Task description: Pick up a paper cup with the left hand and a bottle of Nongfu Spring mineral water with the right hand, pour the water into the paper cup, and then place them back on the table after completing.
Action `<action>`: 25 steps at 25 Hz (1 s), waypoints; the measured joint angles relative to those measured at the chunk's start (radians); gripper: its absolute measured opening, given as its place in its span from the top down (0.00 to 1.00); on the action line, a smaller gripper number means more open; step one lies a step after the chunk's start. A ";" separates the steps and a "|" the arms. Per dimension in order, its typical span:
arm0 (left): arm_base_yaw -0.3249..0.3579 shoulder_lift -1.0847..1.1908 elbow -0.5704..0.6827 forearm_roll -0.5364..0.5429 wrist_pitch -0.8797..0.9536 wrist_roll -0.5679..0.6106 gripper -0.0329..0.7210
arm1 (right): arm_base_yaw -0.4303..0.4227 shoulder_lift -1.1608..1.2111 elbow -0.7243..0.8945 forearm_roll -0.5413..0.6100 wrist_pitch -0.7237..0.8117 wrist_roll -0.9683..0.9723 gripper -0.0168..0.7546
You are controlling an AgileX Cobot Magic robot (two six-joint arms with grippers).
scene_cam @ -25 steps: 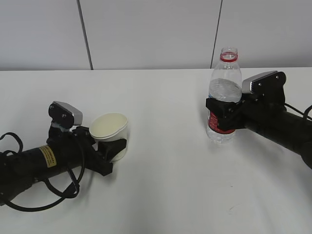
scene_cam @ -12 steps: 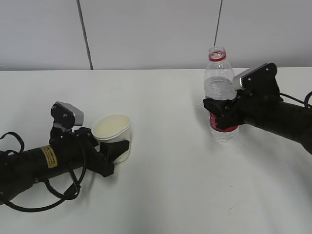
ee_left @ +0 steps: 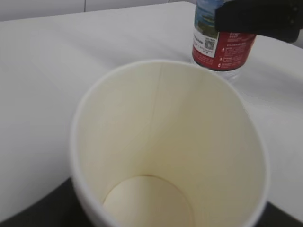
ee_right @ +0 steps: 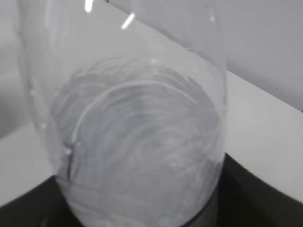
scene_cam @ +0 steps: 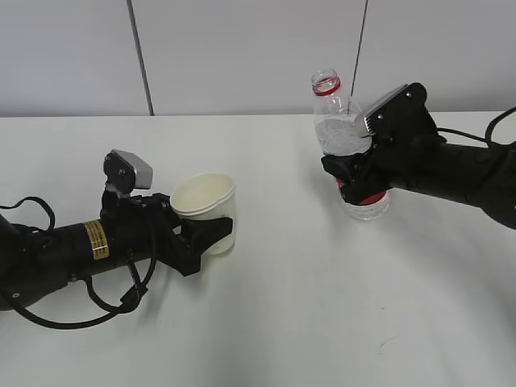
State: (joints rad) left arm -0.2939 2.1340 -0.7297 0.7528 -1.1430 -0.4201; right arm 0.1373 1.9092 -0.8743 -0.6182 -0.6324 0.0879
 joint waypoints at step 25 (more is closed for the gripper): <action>-0.060 0.007 -0.256 0.190 0.160 -0.139 0.43 | 0.024 -0.020 -0.202 -0.305 0.236 -0.002 0.40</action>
State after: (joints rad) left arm -0.3539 2.1413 -0.9855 0.9429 -0.9829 -0.5589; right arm 0.1614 1.8893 -1.0761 -0.9236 -0.3968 0.0857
